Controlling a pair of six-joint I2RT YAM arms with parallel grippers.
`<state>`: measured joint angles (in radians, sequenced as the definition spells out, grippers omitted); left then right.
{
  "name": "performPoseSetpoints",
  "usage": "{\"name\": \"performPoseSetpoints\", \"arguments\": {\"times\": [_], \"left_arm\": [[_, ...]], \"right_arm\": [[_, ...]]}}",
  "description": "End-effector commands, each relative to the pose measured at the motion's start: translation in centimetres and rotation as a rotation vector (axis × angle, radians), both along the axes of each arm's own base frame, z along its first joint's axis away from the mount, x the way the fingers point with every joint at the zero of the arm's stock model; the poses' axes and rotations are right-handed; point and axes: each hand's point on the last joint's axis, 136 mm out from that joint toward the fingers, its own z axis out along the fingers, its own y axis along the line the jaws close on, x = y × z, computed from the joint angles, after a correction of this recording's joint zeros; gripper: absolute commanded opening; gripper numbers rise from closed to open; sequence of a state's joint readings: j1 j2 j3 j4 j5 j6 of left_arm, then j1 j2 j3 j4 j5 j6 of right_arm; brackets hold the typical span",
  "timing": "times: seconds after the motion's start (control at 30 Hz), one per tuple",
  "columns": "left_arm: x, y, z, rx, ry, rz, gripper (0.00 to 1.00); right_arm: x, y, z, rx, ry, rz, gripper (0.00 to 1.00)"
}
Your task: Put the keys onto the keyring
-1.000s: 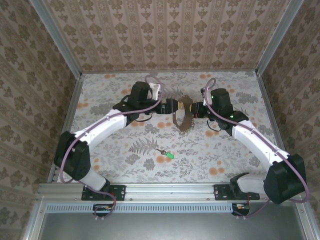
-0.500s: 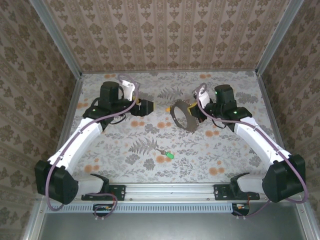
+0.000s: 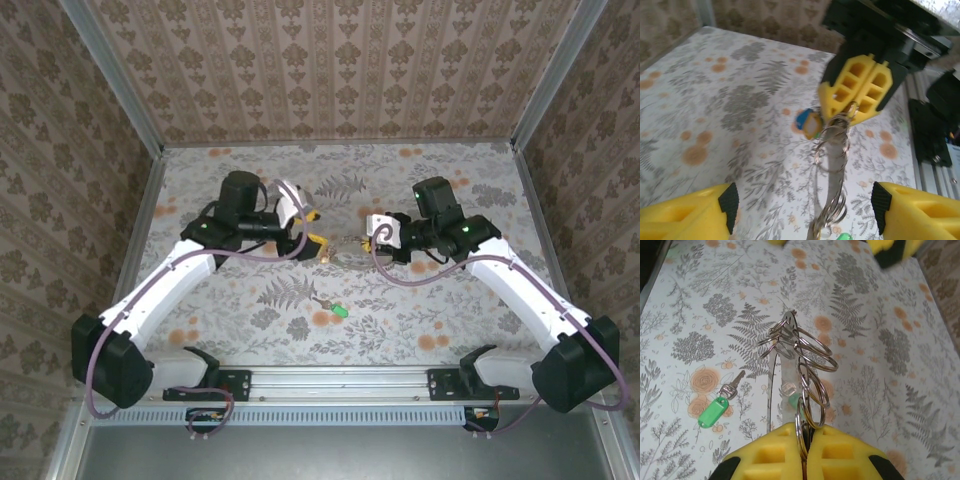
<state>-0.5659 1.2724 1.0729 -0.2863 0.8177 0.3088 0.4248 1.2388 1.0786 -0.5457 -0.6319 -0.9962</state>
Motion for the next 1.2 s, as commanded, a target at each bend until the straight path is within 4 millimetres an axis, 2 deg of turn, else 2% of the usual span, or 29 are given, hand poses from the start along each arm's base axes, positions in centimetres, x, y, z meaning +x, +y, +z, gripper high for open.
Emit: {"name": "performPoseSetpoints", "arguments": {"times": [0.0, 0.1, 0.23, 0.37, 0.63, 0.73, 0.9, 1.17], "left_arm": [[-0.7, -1.1, 0.0, -0.026, -0.079, -0.106, 0.69], [-0.6, -2.0, -0.8, -0.015, -0.078, -0.116, 0.63], [-1.7, -2.8, -1.7, -0.001, -0.102, -0.17, 0.62], [-2.6, -3.1, -2.3, 0.015, -0.075, -0.211, 0.62], [-3.5, -2.9, -1.7, -0.004, -0.058, -0.229, 0.77], [-3.6, -3.0, -1.7, -0.005, -0.059, -0.231, 0.78], [-3.0, -4.0, -3.3, 0.051, -0.063, -0.19, 0.73], [-2.8, -4.1, -3.8, 0.076, -0.076, -0.162, 0.64]], "right_arm": [[-1.3, 0.6, 1.4, -0.038, -0.119, 0.103, 0.0], [-1.4, 1.0, 1.8, -0.031, -0.132, 0.116, 0.0], [-1.3, 1.4, 2.2, -0.014, -0.133, 0.123, 0.0], [-1.0, 1.4, 1.8, -0.032, -0.133, 0.112, 0.0], [-0.2, 0.8, 0.6, -0.098, -0.149, 0.072, 0.0], [-0.1, 0.7, 0.4, -0.117, -0.149, 0.069, 0.0], [-0.4, 1.1, 0.7, -0.108, -0.152, 0.071, 0.0], [0.9, 0.9, 0.5, -0.124, -0.129, -0.012, 0.0]]}}
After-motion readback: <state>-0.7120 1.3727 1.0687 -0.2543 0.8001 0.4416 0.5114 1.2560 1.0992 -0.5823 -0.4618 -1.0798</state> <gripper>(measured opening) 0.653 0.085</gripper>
